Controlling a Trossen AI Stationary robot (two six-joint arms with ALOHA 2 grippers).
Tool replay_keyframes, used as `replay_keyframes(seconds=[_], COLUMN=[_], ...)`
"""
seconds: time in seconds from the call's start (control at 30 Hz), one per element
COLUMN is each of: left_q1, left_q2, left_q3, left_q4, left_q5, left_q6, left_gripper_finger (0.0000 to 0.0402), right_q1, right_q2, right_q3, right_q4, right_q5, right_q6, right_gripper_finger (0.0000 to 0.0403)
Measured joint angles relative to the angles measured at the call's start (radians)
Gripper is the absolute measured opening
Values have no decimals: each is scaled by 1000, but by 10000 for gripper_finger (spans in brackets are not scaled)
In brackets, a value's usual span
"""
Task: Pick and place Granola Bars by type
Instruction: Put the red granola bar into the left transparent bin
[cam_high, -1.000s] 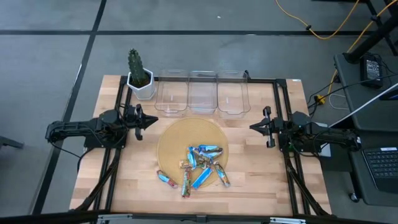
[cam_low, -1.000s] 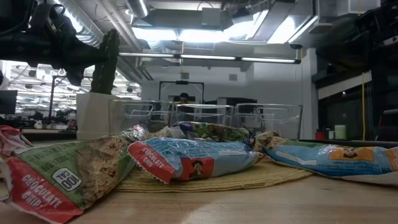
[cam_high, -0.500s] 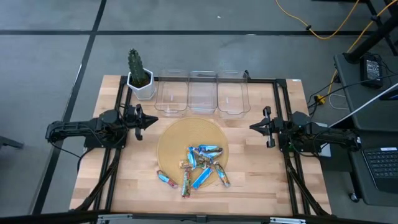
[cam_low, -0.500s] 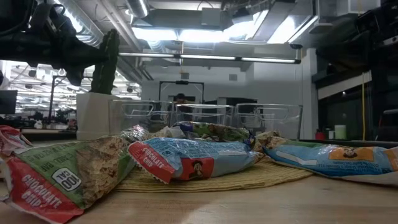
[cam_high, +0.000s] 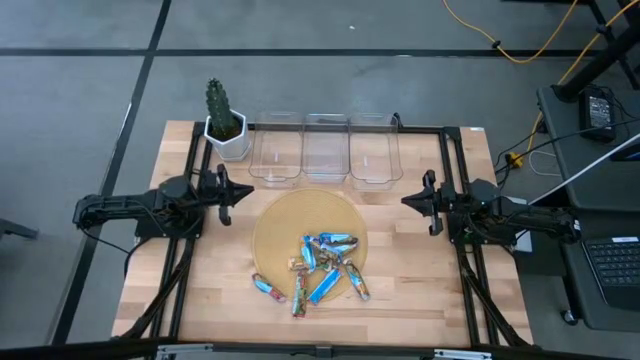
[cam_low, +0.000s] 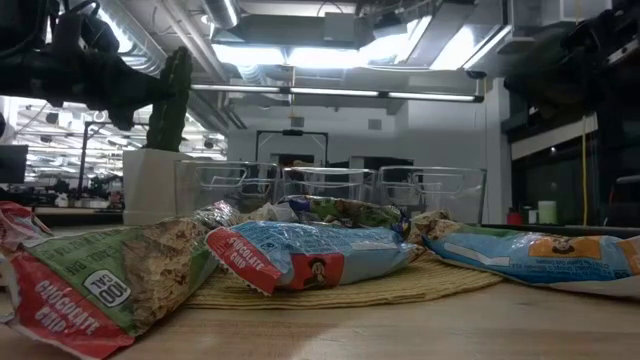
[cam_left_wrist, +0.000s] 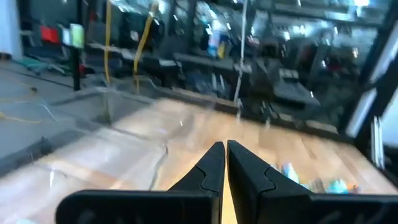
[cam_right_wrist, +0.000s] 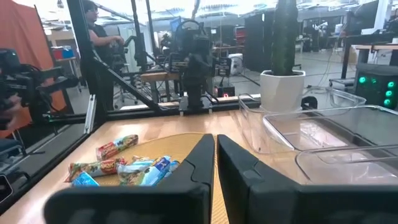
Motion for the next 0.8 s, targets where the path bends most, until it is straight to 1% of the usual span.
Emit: replay_keyframes(seconds=[0.13,0.27,0.33,0.4,0.5,0.6,0.7,0.8], left_q1=[0,0,0,0,-8,-22,-43,-58], left_q2=[0,0,1,14,63,165,321,489], left_q3=[0,7,41,96,215,380,578,768], left_q4=[48,120,114,118,98,2,-173,-329], left_q5=[-41,-61,-61,-60,-26,-1,12,71], left_q6=[-30,-70,-62,-62,-26,15,34,35], left_gripper_finger=[12,8,7,6,6,6,6,6], right_q1=[0,0,0,0,0,0,0,0], right_q2=[0,0,6,27,97,201,323,434], right_q3=[0,3,32,90,214,371,525,655], right_q4=[46,138,108,26,-110,-206,-301,-366], right_q5=[6,53,52,53,53,62,66,65], right_q6=[55,80,76,77,77,74,45,-1], right_gripper_finger=[23,23,23,23,24,24,24,24])
